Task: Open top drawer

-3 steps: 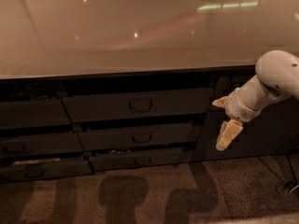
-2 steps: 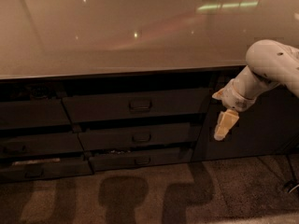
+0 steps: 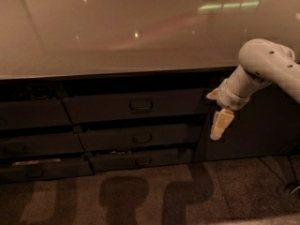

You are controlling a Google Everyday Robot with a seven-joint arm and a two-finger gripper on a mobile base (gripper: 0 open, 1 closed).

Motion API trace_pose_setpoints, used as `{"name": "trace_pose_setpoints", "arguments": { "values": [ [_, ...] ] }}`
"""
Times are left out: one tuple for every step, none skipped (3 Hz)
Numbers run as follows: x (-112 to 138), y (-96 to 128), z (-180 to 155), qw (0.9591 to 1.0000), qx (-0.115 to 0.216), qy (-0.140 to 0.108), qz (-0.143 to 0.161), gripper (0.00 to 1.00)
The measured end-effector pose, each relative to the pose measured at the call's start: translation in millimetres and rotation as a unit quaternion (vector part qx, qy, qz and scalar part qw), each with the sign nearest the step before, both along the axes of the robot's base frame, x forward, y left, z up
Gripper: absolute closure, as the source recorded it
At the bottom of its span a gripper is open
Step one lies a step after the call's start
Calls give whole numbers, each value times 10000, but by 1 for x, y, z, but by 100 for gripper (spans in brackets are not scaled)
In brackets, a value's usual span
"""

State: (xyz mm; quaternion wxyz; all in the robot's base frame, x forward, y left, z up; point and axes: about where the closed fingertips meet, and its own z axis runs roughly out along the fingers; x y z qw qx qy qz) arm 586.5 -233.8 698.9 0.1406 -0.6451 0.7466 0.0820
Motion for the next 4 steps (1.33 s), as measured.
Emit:
{"name": "trace_pose_setpoints", "arguments": {
  "values": [
    [16, 29, -12, 9990, -391, 107, 187, 0],
    [32, 75, -34, 9935, -956, 354, 500, 0],
    [42, 111, -52, 9853, -1392, 573, 810, 0],
    [43, 118, -53, 9845, -1409, 576, 877, 0]
  ]
}}
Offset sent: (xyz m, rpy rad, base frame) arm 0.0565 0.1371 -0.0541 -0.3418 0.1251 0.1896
